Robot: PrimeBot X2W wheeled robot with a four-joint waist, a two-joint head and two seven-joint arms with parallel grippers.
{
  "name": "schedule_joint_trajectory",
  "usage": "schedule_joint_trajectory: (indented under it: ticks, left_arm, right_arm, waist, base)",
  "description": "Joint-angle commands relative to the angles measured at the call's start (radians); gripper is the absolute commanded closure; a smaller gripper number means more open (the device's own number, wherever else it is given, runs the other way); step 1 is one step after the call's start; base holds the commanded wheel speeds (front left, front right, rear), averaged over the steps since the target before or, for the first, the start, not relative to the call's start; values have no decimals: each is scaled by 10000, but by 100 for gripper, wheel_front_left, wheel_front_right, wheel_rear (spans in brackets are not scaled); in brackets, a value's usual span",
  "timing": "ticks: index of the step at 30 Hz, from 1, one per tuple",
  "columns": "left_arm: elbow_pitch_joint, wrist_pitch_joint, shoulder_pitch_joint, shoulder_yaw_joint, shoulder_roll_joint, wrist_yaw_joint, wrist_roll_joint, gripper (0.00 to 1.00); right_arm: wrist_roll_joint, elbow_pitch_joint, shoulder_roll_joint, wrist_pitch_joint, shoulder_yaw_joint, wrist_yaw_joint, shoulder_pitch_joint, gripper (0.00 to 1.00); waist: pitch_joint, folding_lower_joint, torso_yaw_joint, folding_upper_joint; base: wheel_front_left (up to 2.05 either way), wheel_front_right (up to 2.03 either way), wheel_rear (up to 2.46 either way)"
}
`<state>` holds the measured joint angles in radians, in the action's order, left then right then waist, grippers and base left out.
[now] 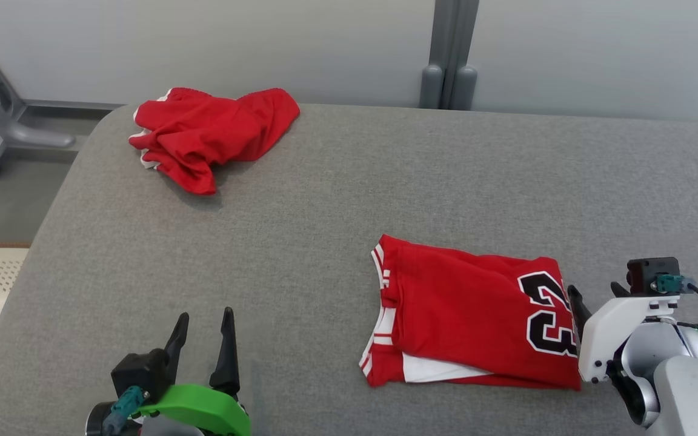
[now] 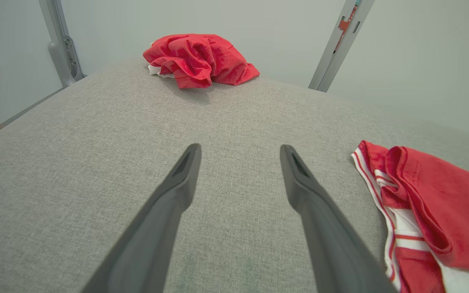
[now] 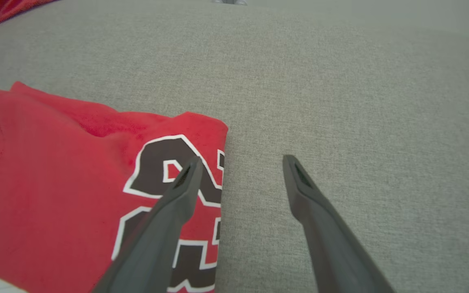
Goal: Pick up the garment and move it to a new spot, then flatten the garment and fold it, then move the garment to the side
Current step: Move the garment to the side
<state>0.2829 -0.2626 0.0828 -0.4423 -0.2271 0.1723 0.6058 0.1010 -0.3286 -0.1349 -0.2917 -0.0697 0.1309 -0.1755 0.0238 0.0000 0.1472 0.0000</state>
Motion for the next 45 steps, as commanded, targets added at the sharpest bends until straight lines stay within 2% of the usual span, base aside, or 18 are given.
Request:
schedule_joint_trajectory:
  ticks: [1,10,11,12,15,19,23,32,38,42,45]
  left_arm:
    - [-17,-26,179,59,-43,20,-65,0]
    - [-1,-27,274,80,-57,-33,-137,0]
    - [3,-27,278,81,-54,-36,-145,0]
    - [7,-27,276,84,-56,-37,-149,0]
    - [5,-27,248,40,-83,-47,-197,0]
    - [-84,4,309,-39,-157,-61,-282,0]
    - [-246,14,361,-103,-196,-37,-333,0]
    - [-493,126,726,-318,-144,-89,-458,0]
    - [-568,312,1192,-460,-266,-142,-642,0]
    - [-638,461,1470,-529,-350,-156,-753,0]
    - [-686,552,1611,-563,-395,-140,-789,0]
  right_arm:
    - [201,-249,-53,-198,33,-4,-100,0]
    - [1131,-1725,-397,-862,580,-3,-479,0]
    - [1201,-1819,-391,-887,664,-3,-516,6]
    - [1326,-1916,-370,-911,757,-1,-553,56]
    - [1594,-2130,-380,-943,962,-3,-680,100]
    - [1694,-2162,-627,-573,1121,-15,-1011,100]
    - [1494,-2124,-821,-85,1053,-14,-1490,100]
    - [1297,-2109,-1221,753,438,-12,-2399,100]
    - [1134,-2406,-752,1429,-184,-9,-2924,100]
    - [1023,-2720,-429,1715,-284,-11,-3258,100]
    - [947,-3003,-291,1896,-302,-11,-3538,100]
  waist:
    - [356,0,363,0]
    - [774,0,814,0]
    - [787,0,823,0]
    - [798,0,823,0]
    - [796,0,746,0]
    - [810,0,364,0]
    - [863,0,-452,0]
    - [1441,0,-3180,0]
    - [1937,0,-4595,0]
    - [2159,0,-5041,0]
    - [2287,0,-5115,0]
  base:
    - [0,0,0]
    - [0,0,0]
    - [0,0,0]
    - [0,0,0]
    - [0,0,0]
    - [0,0,0]
    - [0,0,0]
    - [0,0,0]
    - [0,0,0]
    - [0,0,0]
    - [0,0,0]
